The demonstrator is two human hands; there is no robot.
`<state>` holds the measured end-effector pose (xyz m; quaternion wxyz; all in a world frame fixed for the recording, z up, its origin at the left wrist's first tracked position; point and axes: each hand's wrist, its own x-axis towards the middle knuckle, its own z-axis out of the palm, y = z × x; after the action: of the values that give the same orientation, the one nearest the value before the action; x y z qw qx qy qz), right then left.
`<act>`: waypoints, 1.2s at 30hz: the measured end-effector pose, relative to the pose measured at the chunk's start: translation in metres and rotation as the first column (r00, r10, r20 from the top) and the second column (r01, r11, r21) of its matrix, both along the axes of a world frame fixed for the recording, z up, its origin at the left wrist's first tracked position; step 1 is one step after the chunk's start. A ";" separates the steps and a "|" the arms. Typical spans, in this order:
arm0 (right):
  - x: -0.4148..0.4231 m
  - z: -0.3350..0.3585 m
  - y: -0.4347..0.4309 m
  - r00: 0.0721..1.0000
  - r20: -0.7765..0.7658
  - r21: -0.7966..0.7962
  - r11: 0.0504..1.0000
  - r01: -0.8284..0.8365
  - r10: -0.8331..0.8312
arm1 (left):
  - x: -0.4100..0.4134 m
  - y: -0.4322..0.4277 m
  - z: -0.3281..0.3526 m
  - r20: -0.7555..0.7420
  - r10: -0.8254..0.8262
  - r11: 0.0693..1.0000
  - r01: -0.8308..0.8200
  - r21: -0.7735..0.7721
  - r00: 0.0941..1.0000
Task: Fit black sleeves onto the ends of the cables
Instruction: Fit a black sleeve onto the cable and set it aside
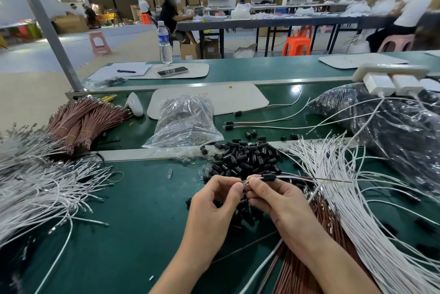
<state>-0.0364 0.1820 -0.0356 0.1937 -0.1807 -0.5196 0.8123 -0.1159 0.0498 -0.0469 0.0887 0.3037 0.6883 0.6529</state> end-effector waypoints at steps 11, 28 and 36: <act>0.000 0.001 -0.006 1.000 0.014 0.075 0.997 0.019 -0.020 | 0.002 0.000 0.004 0.048 0.000 0.998 -0.003 0.059 0.999; 0.002 0.001 0.000 0.999 0.035 0.044 0.999 0.003 -0.005 | 0.000 0.000 -0.007 -0.187 -0.003 0.999 -0.005 -0.045 0.982; 0.002 0.003 -0.001 0.997 0.033 -0.064 0.996 -0.062 0.065 | 0.000 -0.002 -0.008 -0.523 0.059 0.989 -0.120 -0.084 0.851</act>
<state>-0.0348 0.1805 -0.0329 0.1528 -0.1843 -0.5025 0.8308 -0.1158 0.0481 -0.0546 -0.1134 0.4303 0.7360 0.5102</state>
